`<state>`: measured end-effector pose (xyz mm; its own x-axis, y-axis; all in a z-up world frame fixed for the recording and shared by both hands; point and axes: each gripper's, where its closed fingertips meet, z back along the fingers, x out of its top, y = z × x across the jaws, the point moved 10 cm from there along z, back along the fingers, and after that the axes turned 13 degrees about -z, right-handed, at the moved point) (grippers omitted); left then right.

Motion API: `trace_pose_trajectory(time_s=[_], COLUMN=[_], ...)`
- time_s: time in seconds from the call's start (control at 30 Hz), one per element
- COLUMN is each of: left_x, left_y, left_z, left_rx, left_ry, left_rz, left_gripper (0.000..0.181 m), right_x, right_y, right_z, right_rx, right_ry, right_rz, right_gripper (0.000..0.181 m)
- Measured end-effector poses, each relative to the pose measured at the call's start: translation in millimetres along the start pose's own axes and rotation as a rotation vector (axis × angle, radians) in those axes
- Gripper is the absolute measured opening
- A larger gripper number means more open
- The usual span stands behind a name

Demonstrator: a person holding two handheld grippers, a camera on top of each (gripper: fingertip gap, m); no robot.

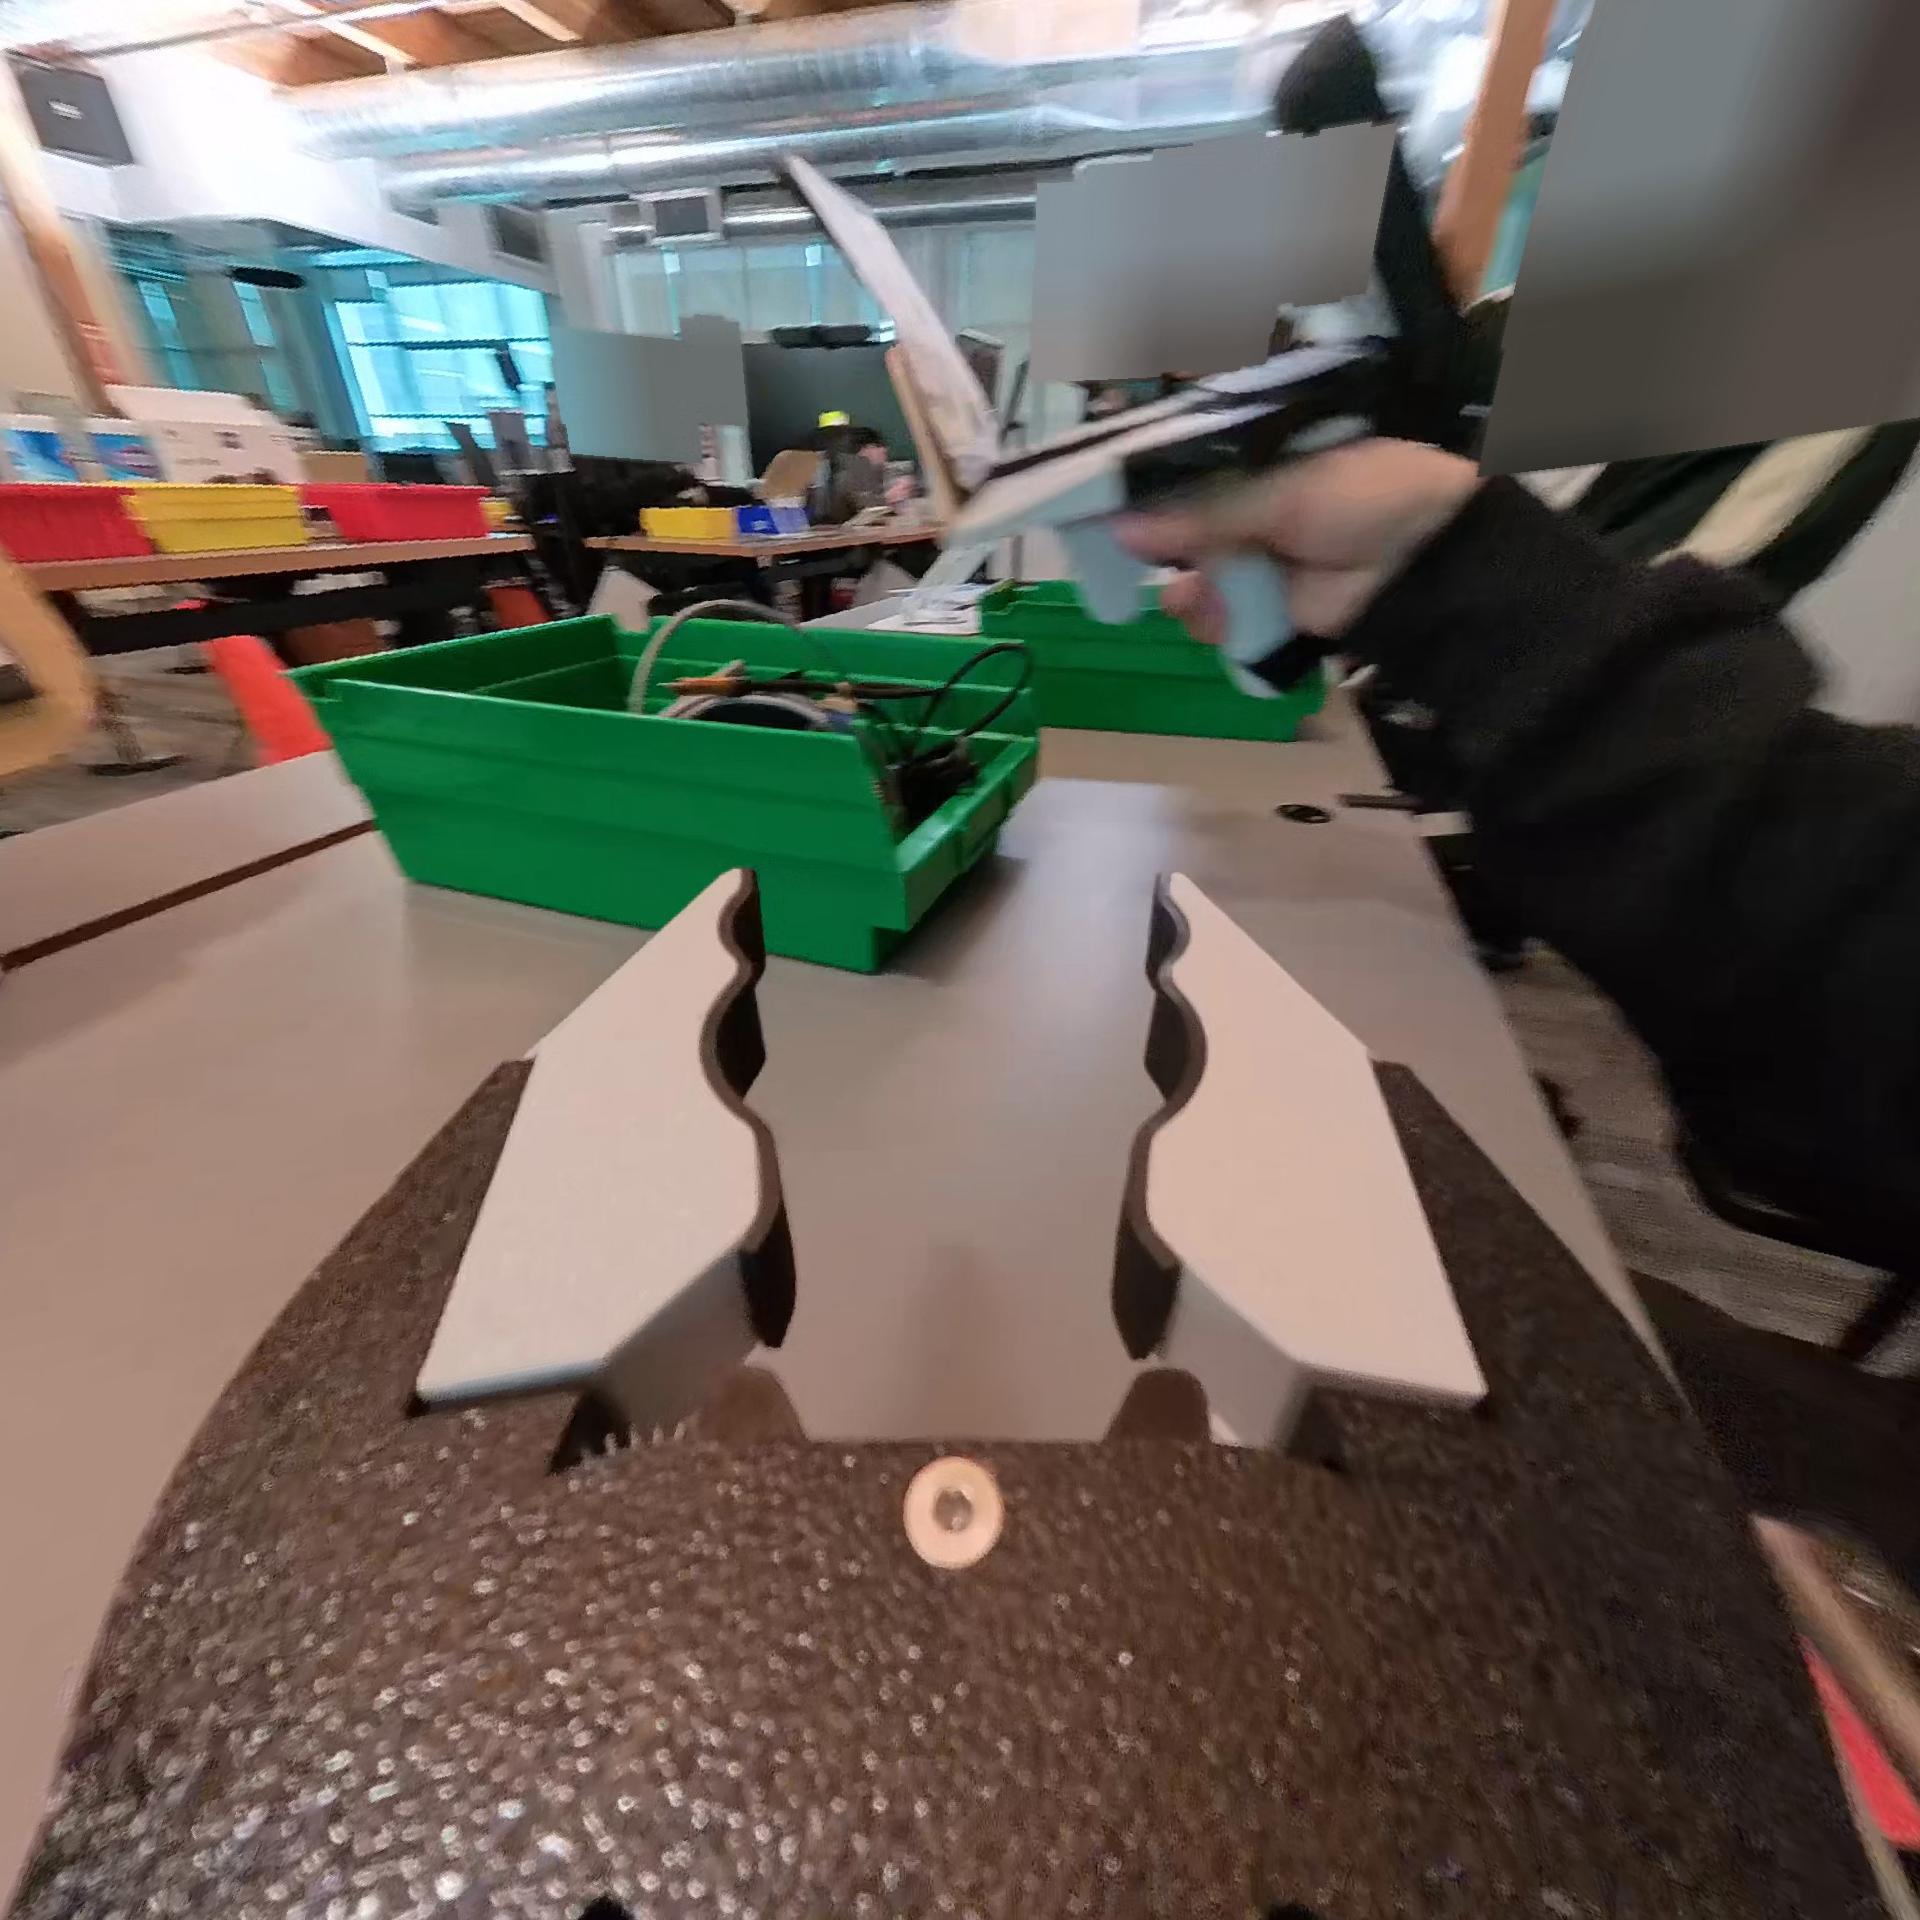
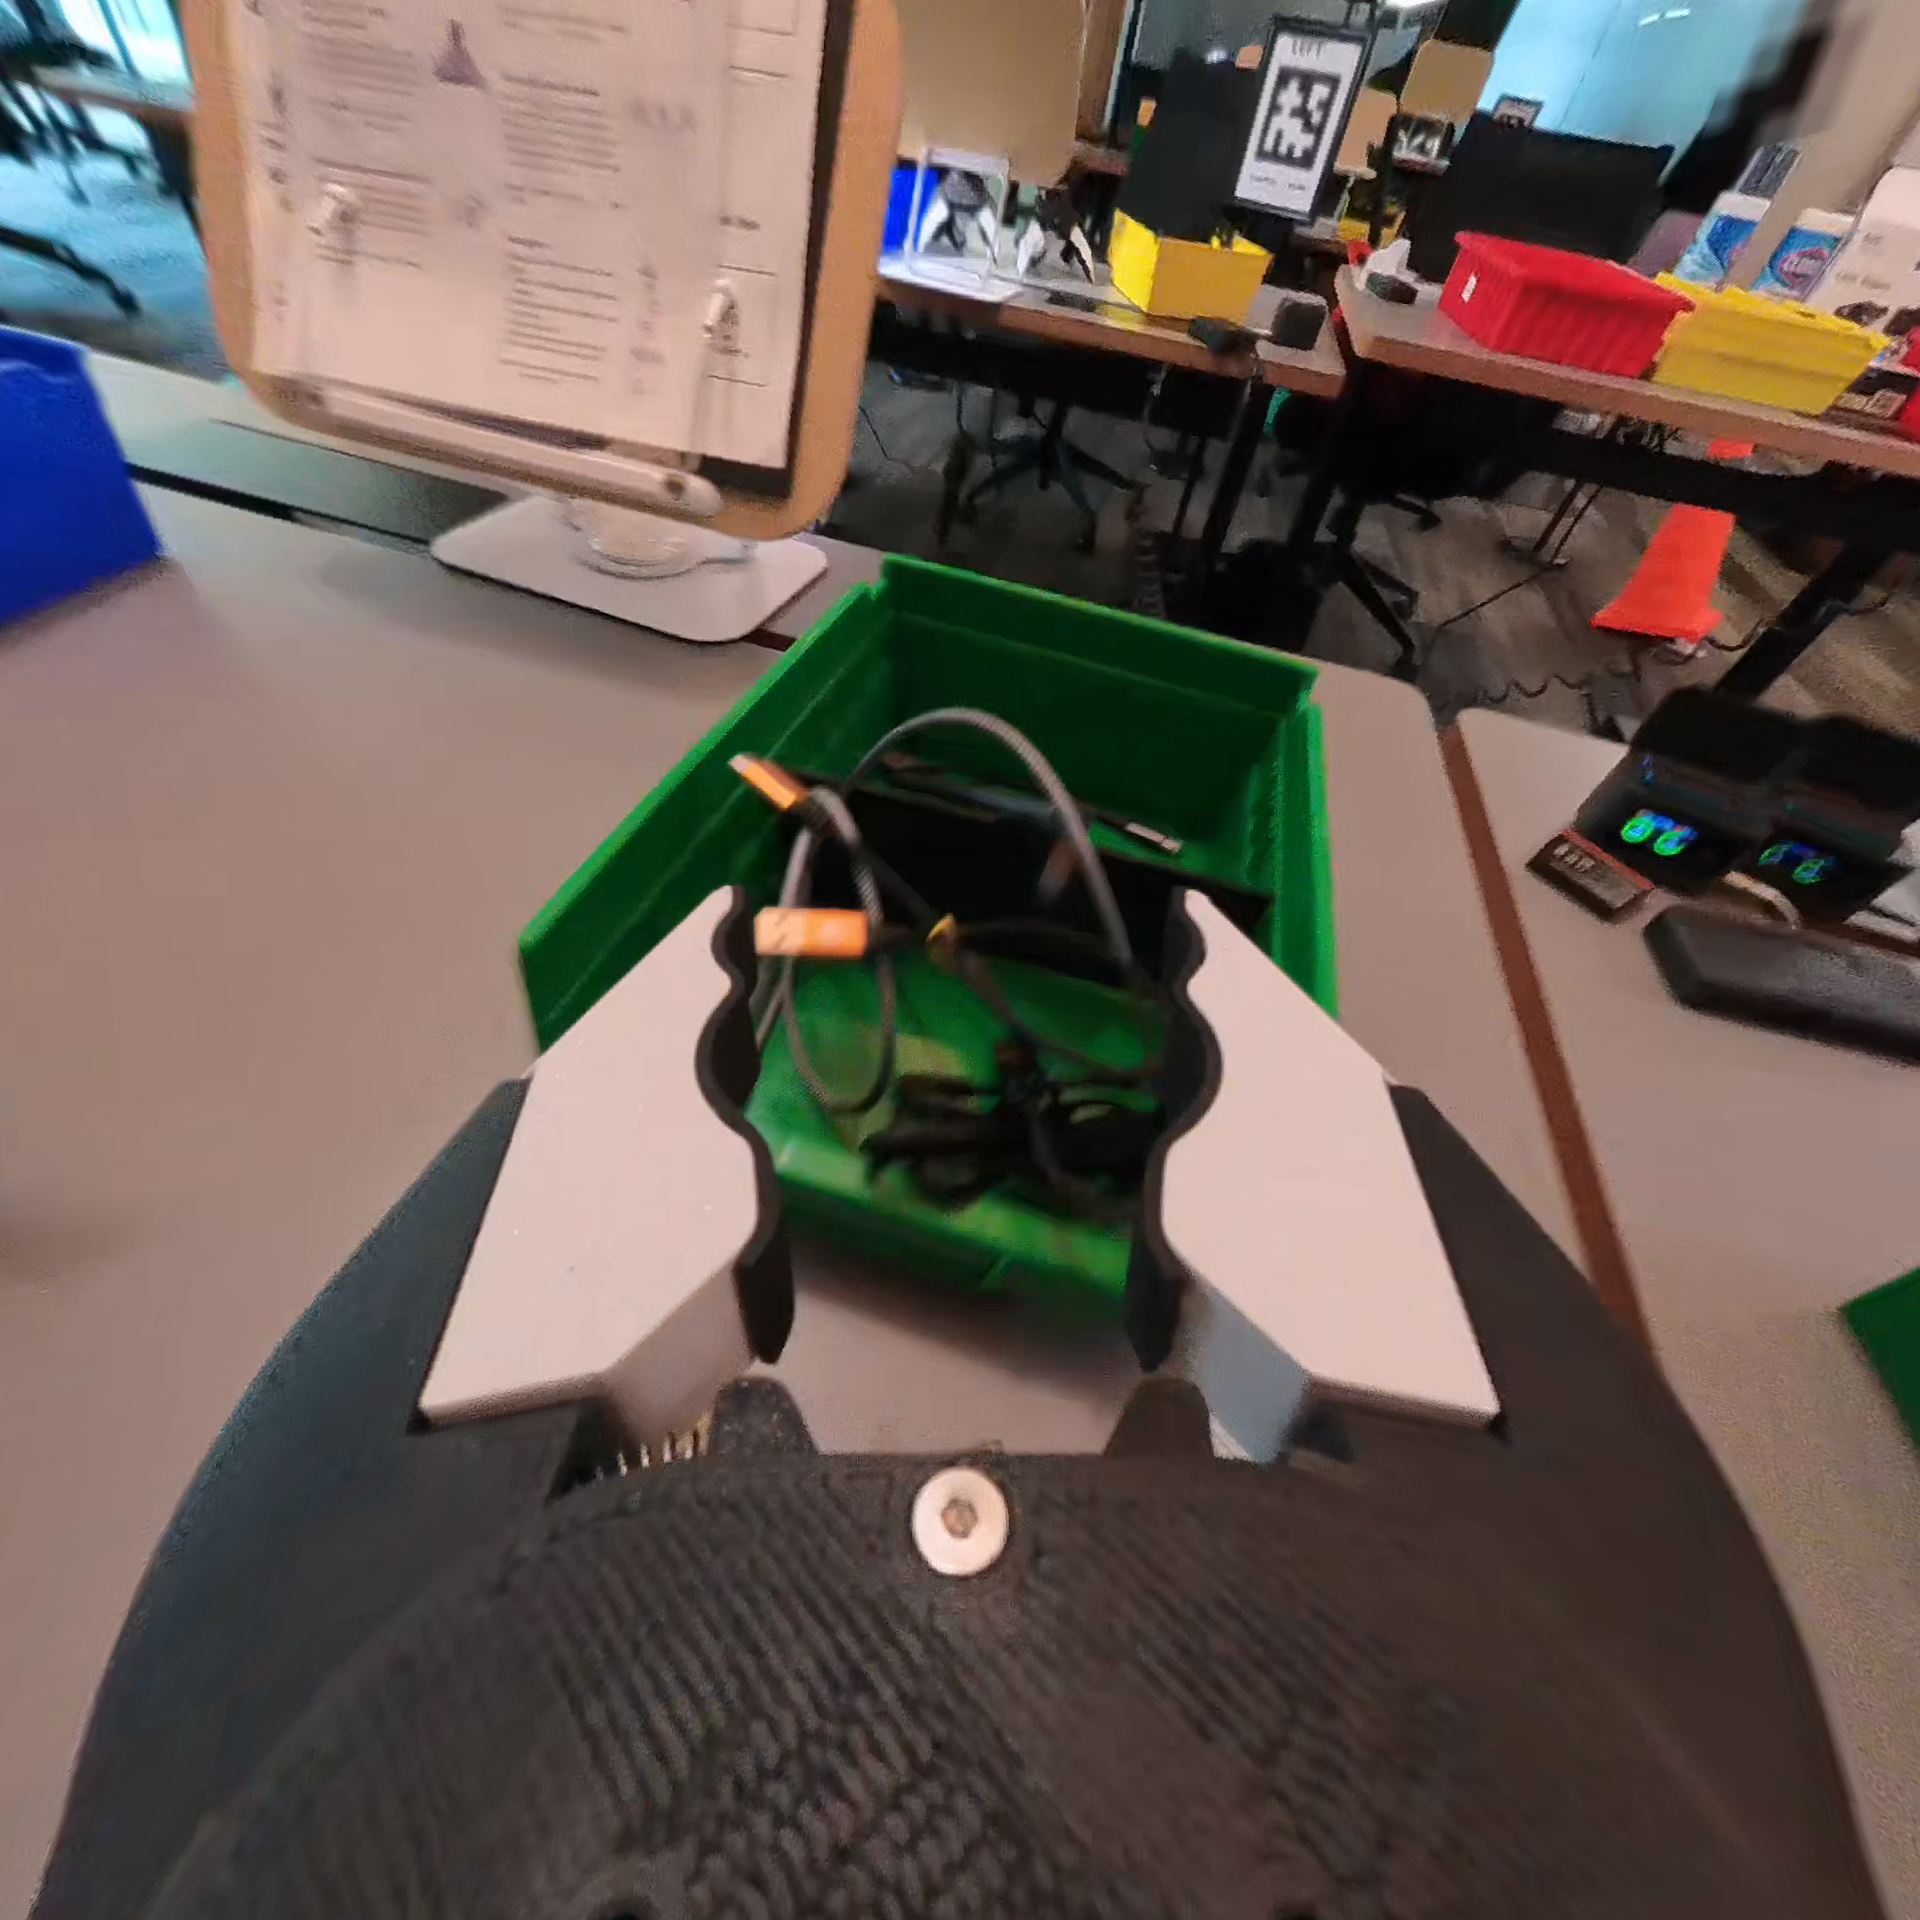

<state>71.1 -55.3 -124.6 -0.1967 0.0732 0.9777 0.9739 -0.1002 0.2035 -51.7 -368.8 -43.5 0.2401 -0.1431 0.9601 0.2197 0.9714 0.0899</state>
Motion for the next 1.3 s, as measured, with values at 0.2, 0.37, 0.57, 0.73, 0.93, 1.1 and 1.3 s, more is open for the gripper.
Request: trace_pose_trajectory(time_s=[0.2, 0.37, 0.57, 0.73, 0.93, 1.1, 1.3], left_x=[6.4, 45.2, 44.7, 42.9, 29.9, -2.8, -37.4], left_y=[24.6, 47.3, 92.8, 113.3, 114.1, 103.1, 96.7], left_z=[-49.7, -116.8, -180.9, -207.4, -230.3, -244.8, -235.0], left_rx=[0.27, 0.224, 0.221, 0.256, 0.313, 0.346, 0.308], left_ry=[0.498, 0.576, 0.867, 1.03, 1.214, 1.292, 1.223], left_rz=[-0.016, 0.045, 0.439, 0.561, 0.534, 0.584, 0.543], left_gripper=[0.071, 0.089, 0.095, 0.065, 0.043, 0.03, 0.026], right_x=[-17.0, -15.6, -17.8, -17.2, -21.2, -21.8, -17.8], right_y=[-5.1, 0.9, -2.0, -0.8, -3.9, -4.5, -1.7], right_z=[28.5, 33.9, 41.8, 43.7, 39.9, 38.2, 39.2], right_rx=[-0.174, -0.126, -0.19, -0.172, -0.15, -0.153, -0.227], right_ry=[0.046, 0.02, 0.041, 0.032, 0.049, 0.039, 0.029], right_rz=[-0.041, 0.02, 0.071, 0.071, 0.058, 0.038, 0.061], right_gripper=[0.106, 0.111, 0.114, 0.113, 0.112, 0.112, 0.112])
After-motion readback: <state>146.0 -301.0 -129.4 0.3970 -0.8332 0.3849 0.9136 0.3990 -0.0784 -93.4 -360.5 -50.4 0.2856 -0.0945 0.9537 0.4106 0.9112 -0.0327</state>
